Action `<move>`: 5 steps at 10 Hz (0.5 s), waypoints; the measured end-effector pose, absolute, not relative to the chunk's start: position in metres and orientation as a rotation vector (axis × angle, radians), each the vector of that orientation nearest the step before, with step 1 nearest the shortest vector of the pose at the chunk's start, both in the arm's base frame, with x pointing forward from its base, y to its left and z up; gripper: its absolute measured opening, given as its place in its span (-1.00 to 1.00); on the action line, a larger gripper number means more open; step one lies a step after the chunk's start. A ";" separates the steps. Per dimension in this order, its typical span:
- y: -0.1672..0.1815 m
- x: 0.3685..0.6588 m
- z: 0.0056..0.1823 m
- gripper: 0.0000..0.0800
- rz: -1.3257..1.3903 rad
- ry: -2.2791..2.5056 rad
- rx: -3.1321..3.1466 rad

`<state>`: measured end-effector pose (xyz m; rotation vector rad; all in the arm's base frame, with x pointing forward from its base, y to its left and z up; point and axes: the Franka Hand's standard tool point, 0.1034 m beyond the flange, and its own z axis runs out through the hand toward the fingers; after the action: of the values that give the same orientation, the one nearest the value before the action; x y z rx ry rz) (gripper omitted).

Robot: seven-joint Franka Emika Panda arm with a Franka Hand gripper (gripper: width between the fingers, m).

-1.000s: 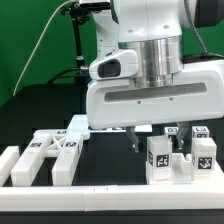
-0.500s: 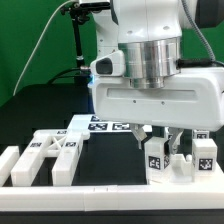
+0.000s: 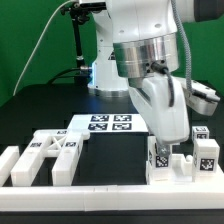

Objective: Assemble chair

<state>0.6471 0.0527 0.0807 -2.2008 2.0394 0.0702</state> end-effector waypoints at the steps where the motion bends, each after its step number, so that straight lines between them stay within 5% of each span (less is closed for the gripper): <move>1: 0.053 0.647 0.081 0.13 0.070 2.038 -2.202; 2: 0.053 0.647 0.081 0.13 0.067 2.006 -2.230; 3: 0.052 0.647 0.080 0.50 0.056 1.926 -2.305; 5: 0.048 0.647 0.079 0.59 0.008 1.384 -2.668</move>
Offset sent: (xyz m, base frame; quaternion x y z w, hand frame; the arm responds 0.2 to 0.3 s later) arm 0.0068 0.0031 -0.0041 0.0180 -0.0098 -0.4775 0.8784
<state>0.6467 0.0476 0.0787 -2.6678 1.3835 0.0081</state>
